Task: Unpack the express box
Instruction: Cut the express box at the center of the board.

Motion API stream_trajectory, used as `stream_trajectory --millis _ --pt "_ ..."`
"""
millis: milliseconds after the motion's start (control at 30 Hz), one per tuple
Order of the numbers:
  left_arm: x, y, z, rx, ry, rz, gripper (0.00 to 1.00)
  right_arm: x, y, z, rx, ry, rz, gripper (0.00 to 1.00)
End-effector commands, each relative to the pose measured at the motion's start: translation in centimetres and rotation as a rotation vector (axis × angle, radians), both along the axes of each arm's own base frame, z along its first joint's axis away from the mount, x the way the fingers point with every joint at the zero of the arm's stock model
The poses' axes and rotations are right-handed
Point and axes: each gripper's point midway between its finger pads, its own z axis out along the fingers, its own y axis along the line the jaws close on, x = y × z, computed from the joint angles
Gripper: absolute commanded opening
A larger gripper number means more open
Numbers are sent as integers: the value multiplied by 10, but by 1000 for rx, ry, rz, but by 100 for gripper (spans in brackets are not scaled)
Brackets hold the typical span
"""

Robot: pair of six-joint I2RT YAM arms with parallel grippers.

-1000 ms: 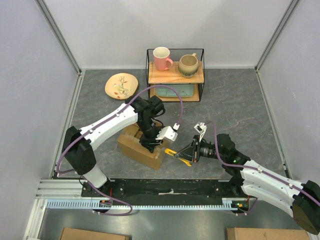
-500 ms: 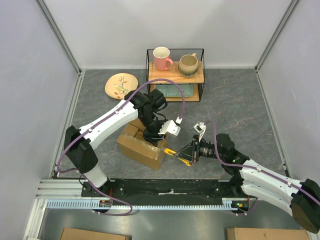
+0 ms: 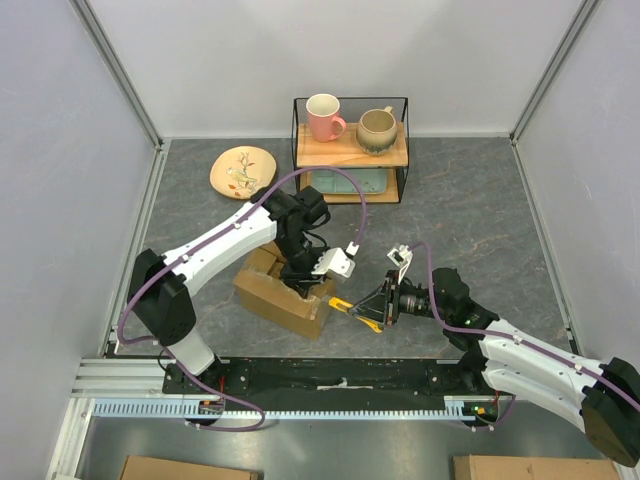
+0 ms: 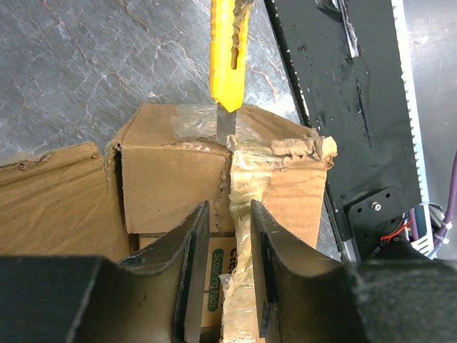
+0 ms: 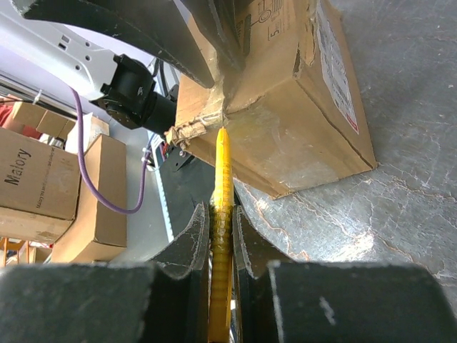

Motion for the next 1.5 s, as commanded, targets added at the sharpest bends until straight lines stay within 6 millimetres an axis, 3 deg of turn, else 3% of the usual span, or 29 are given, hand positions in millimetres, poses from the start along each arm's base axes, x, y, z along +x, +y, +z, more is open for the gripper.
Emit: stream_trajectory --millis 0,167,600,833,1033,1300,1467 --pt "-38 27 4 95 168 -28 36 -2 2 9 37 -31 15 0" --pt "-41 27 5 85 175 -32 36 -1 2 8 34 -32 10 0" --pt "-42 19 23 54 149 0 2 -1 3 8 29 -24 15 0" --pt "-31 17 42 36 64 36 2 -2 -2 23 46 -48 -5 0" --pt "-38 13 51 4 72 41 2 -3 -2 24 53 -33 -1 0" --pt "-46 19 42 34 84 17 2 -11 -4 17 38 -4 26 0" --pt "-47 18 31 51 110 -17 17 -15 -6 15 26 8 30 0"
